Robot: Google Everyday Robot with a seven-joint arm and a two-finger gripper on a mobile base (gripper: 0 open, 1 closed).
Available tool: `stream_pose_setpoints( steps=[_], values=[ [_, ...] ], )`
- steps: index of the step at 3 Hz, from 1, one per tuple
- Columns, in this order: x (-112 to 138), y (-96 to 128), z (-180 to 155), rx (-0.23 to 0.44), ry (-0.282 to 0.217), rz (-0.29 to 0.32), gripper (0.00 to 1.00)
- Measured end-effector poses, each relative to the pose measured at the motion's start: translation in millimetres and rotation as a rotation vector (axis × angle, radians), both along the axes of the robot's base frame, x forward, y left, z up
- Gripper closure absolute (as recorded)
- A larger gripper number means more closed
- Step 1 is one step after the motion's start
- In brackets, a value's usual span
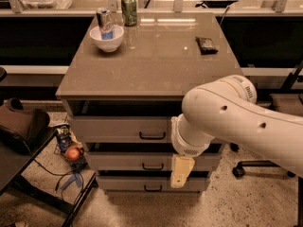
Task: Open top drawer
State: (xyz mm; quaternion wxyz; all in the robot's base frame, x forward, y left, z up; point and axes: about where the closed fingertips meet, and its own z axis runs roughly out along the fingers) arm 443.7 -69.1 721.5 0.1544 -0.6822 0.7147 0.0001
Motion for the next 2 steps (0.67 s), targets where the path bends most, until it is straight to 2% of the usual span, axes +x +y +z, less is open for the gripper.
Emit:
stream_pose_setpoints(
  steps=[2],
  values=[
    [18.4,18.5,-56.2,-0.097,0.042,0.043,0.0]
  ],
)
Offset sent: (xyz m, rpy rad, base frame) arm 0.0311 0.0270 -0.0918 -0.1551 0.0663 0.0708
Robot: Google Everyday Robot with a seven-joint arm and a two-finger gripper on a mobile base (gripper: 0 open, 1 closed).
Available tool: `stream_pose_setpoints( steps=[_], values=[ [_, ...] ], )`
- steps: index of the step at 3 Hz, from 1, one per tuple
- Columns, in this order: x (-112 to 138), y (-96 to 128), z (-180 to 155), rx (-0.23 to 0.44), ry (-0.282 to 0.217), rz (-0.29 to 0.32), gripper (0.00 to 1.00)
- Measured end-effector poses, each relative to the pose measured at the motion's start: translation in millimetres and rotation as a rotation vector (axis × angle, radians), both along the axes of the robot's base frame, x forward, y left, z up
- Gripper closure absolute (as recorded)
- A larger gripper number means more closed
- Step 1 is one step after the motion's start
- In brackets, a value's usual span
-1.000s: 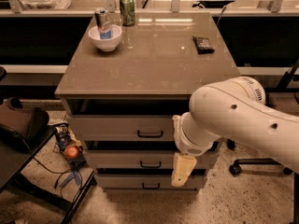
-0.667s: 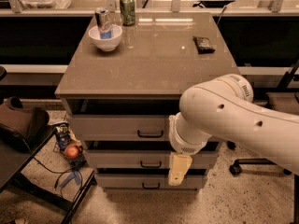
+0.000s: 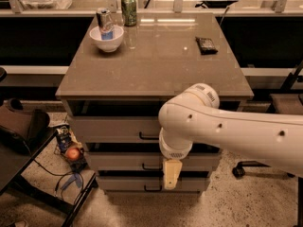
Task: Open top drawer
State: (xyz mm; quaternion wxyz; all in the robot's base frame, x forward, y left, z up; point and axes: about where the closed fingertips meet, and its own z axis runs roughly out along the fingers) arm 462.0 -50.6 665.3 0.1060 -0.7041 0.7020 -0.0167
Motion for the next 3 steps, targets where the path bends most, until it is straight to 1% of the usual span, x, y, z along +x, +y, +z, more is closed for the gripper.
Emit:
stream_pose_setpoints(
  steps=[1,2,3],
  values=[
    [8.3,6.8,-26.3,-0.027,0.015,0.023,0.0],
    [15.1,17.1,-46.5,-0.026,0.027,0.048,0.0],
    [19.5,30.5,-61.9,-0.008,0.038,0.072,0.0]
  ],
)
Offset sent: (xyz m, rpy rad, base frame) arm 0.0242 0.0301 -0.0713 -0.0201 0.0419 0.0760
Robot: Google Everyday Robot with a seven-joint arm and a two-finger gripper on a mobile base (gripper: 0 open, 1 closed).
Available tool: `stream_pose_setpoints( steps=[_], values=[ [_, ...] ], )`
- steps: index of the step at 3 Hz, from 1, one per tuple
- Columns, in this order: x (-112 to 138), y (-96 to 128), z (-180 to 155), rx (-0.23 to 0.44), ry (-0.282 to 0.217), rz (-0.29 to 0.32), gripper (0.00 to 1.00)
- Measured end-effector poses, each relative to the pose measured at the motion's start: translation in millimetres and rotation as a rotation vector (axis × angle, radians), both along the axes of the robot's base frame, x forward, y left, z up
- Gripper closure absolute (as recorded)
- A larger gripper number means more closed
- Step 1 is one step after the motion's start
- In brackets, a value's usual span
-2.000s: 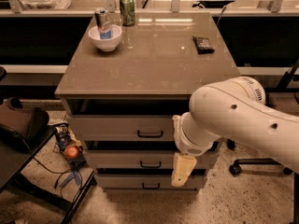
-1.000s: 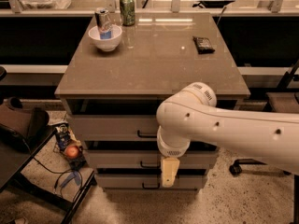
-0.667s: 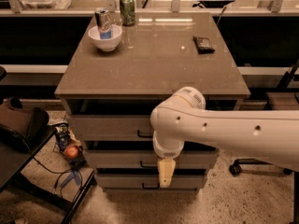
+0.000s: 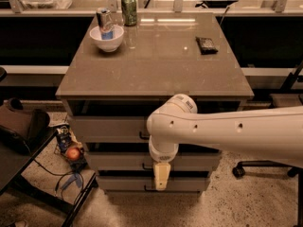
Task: Open top drawer
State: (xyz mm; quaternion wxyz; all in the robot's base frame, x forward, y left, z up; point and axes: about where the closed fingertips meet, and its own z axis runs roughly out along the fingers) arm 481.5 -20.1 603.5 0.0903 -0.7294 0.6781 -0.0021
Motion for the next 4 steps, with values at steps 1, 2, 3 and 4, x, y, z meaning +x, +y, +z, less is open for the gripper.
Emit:
stream_pose_setpoints(
  steps=[1,2,3,4],
  values=[
    [3.8,13.2,-10.7,0.007,0.007,0.031,0.17],
    [3.5,13.8,-11.8,0.007,0.008,0.033,0.41],
    [3.1,13.6,-12.2,0.006,0.009,0.034,0.64],
    [2.6,13.4,-12.1,0.006,0.009,0.033,0.87]
  ],
)
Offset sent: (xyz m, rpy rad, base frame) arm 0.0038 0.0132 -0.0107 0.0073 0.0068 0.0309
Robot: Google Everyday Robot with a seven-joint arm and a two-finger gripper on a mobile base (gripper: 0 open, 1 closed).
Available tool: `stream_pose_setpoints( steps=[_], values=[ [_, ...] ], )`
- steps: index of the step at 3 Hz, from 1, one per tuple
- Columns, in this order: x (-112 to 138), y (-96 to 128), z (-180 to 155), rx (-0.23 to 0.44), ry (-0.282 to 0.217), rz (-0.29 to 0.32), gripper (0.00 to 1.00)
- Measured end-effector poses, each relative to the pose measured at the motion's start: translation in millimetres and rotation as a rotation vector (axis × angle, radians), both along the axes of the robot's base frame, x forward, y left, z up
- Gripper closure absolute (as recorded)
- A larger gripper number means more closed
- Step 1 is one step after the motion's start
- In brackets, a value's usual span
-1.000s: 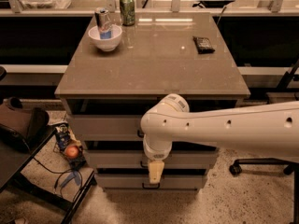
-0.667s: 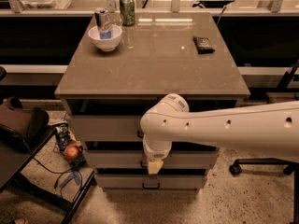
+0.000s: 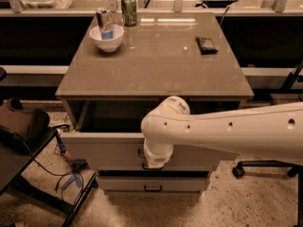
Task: Open top drawer
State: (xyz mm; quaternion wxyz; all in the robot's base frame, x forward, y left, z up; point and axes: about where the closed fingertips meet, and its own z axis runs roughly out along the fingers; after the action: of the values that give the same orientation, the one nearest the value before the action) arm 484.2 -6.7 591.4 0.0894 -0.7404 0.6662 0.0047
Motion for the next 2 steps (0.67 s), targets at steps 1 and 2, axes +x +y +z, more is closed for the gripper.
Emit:
stream_pose_setpoints(
  steps=[1,2],
  values=[
    [-24.6,-9.1,9.8,-0.002,-0.005,-0.029,1.0],
    [-25.3,-8.9,9.0,-0.002,-0.005,-0.029,1.0]
  ],
)
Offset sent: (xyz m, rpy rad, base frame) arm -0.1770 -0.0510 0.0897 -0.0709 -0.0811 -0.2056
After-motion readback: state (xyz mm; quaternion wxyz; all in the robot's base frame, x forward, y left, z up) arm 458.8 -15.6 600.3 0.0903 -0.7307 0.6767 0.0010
